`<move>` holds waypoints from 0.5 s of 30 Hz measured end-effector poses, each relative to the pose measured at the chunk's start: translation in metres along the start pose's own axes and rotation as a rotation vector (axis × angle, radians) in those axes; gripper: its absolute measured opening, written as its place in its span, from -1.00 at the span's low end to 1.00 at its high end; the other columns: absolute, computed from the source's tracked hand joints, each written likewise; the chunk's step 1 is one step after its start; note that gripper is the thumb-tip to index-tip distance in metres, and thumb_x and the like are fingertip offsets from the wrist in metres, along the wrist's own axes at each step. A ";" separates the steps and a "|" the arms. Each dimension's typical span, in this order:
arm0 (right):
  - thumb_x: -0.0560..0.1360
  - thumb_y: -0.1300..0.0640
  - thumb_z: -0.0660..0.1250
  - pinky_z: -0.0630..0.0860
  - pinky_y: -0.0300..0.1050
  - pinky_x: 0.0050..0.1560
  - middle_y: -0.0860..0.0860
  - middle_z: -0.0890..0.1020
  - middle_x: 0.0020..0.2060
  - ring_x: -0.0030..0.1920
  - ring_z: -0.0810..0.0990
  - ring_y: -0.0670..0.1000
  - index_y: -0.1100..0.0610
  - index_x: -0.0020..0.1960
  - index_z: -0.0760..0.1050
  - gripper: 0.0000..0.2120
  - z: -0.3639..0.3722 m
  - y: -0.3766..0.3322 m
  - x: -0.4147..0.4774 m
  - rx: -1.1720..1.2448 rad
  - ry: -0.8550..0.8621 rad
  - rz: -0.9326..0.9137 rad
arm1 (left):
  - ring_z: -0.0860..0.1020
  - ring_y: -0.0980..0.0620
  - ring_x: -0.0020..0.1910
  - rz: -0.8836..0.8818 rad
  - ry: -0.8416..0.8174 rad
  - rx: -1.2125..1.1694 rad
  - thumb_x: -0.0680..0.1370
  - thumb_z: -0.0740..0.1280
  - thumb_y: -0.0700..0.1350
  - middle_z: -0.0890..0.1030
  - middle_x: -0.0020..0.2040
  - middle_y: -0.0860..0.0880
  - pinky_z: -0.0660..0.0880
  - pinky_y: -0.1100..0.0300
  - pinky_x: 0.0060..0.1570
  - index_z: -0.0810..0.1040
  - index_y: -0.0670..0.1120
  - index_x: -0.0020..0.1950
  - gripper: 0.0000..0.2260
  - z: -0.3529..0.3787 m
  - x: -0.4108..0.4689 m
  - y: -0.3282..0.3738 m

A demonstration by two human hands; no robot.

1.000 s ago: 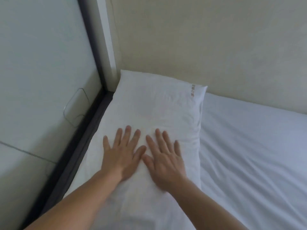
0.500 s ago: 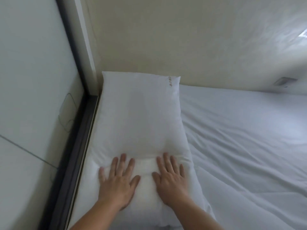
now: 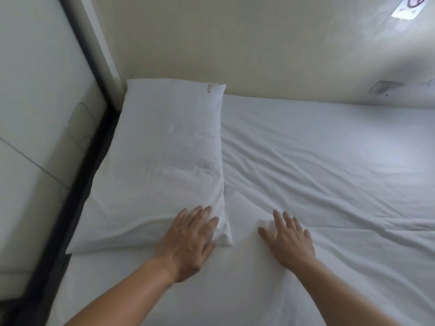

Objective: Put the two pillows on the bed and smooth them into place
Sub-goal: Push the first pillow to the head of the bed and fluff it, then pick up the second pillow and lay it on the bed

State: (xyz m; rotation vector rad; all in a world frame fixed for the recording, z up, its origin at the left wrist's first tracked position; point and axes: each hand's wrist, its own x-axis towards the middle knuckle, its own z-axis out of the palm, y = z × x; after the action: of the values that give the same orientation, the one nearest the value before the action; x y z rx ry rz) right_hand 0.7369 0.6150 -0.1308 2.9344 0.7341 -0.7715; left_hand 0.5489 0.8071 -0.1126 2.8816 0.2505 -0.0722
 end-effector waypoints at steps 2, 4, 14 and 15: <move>0.47 -0.43 -0.08 -0.03 0.20 0.49 0.02 -0.04 0.58 0.55 -0.08 0.09 -0.07 0.56 -0.14 -0.22 -0.001 0.027 -0.005 -0.041 -0.021 -0.068 | 0.39 -0.18 0.39 0.050 -0.006 -0.049 0.52 0.11 0.14 0.41 0.43 -0.17 0.28 -0.19 0.36 0.42 -0.05 0.40 -0.49 0.011 0.007 0.036; 0.44 -0.47 -0.10 -0.04 0.21 0.49 -0.01 -0.05 0.58 0.55 -0.09 0.07 -0.10 0.56 -0.15 -0.19 0.002 0.045 -0.014 -0.027 0.000 -0.131 | 0.18 -0.16 0.50 0.040 -0.068 -0.092 0.51 0.03 0.23 0.21 0.54 -0.15 0.06 -0.18 0.45 0.22 0.03 0.50 -0.41 0.026 0.019 0.075; 0.38 -0.50 -0.10 0.13 0.23 0.42 0.07 0.20 0.53 0.50 0.15 0.15 -0.04 0.56 -0.03 -0.12 0.096 0.157 -0.124 -0.092 0.125 0.084 | -0.42 -0.24 0.46 0.061 -0.142 0.003 0.23 -0.10 0.58 -0.31 0.56 -0.11 -0.38 -0.41 0.30 -0.30 0.20 0.49 -0.06 0.113 0.047 0.170; 0.41 -0.45 -0.02 0.24 0.23 0.35 0.11 0.34 0.45 0.42 0.30 0.19 0.04 0.55 0.12 -0.14 0.109 0.152 -0.118 -0.095 0.179 0.087 | -0.38 -0.24 0.47 0.090 -0.120 0.050 0.22 -0.12 0.59 -0.27 0.57 -0.13 -0.36 -0.42 0.30 -0.28 0.19 0.50 -0.05 0.122 0.054 0.170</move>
State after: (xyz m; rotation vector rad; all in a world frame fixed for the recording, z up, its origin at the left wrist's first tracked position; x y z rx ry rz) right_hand 0.6641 0.4134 -0.1858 2.9522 0.6283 -0.4588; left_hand 0.6284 0.6236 -0.1936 2.9201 0.0982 -0.2375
